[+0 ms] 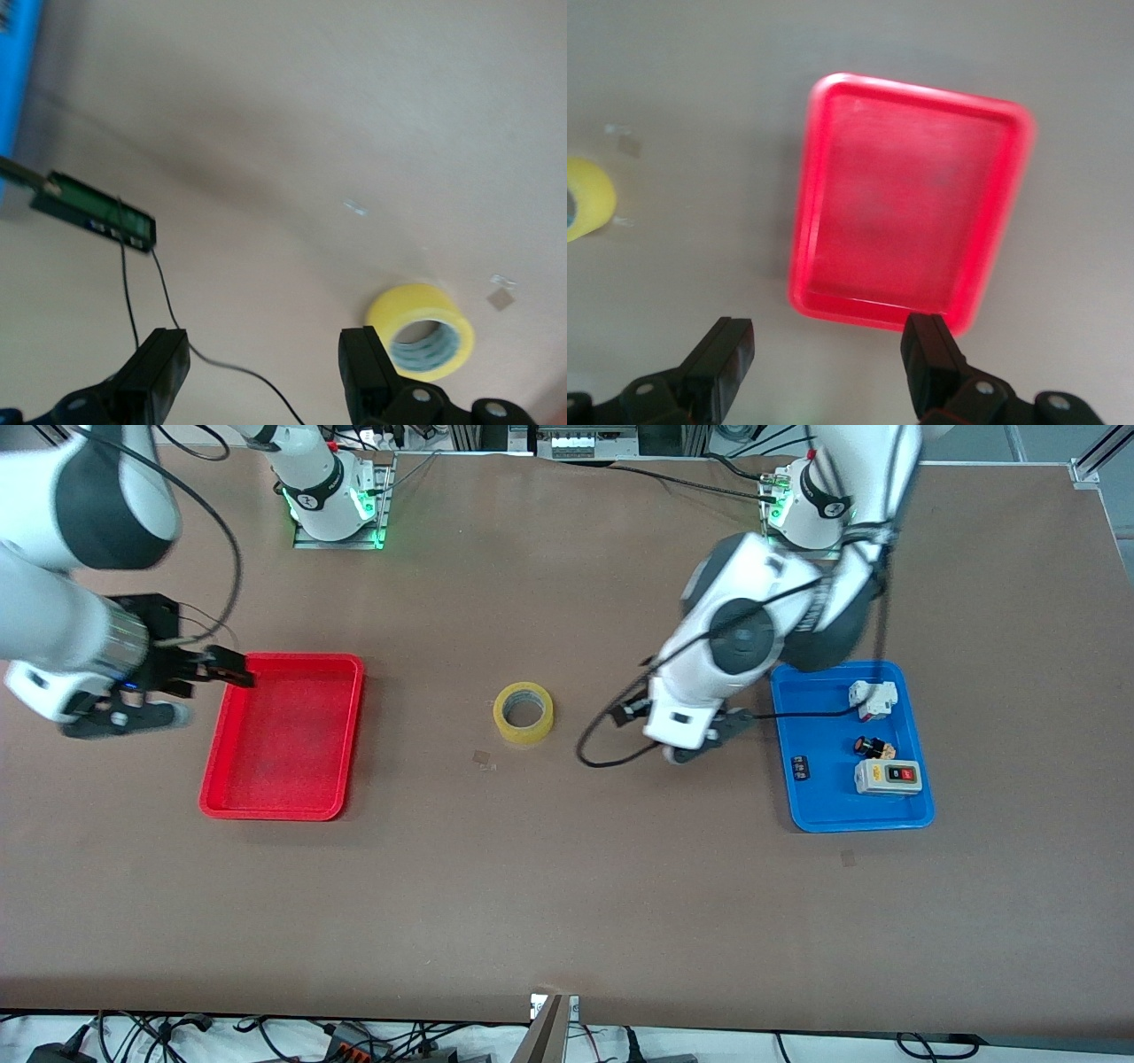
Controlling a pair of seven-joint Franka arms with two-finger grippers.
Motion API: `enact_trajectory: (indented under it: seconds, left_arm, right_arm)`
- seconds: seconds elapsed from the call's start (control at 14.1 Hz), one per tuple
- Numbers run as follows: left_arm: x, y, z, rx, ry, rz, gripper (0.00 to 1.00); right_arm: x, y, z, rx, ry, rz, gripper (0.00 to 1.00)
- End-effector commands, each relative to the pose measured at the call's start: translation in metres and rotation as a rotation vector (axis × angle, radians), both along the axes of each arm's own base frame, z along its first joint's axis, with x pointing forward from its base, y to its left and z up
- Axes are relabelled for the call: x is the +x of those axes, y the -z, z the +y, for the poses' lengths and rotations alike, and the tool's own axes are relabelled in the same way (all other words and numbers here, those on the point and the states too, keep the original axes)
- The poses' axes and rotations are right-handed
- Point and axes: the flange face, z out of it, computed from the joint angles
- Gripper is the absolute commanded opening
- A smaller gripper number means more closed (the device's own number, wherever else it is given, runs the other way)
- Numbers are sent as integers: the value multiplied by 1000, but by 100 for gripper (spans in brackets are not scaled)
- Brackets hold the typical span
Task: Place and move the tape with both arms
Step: 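Carry the tape to mid-table with the left gripper while the right gripper reaches out, then release the tape on the table while the right gripper moves toward it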
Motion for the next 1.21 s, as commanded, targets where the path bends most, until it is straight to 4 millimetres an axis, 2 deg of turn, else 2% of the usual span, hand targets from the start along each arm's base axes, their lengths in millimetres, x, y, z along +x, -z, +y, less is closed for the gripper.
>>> enact_trajectory:
  seconds: [0.0, 0.14, 0.21, 0.43, 0.57, 0.71, 0.85, 1.14]
  left_arm:
    - [-17, -18, 68, -6, 100, 2, 100]
    - [-20, -28, 120, -25, 157, -7, 100]
    - [-20, -35, 151, -44, 183, -9, 100]
    - [-21, -58, 233, -61, 314, 10, 100]
    - [-21, -71, 272, -35, 356, -4, 100]
    - [-25, -88, 301, -38, 393, -21, 100]
    - [-24, -112, 314, -7, 441, -51, 100]
    - [-13, -169, 328, 17, 549, -160, 100]
  right_arm:
    - [13, 50, 56, 38, -62, 22, 100]
    - [15, 85, 101, 37, -109, 16, 100]
    - [13, 105, 130, 19, -84, 9, 100]
    - [-8, 158, 226, -23, 17, -35, 100]
    - [-24, 181, 271, -31, 86, -72, 100]
    - [-36, 198, 299, -32, 119, -91, 100]
    - [-48, 213, 316, -36, 99, -88, 100]
    - [-61, 238, 327, -56, 76, -54, 100]
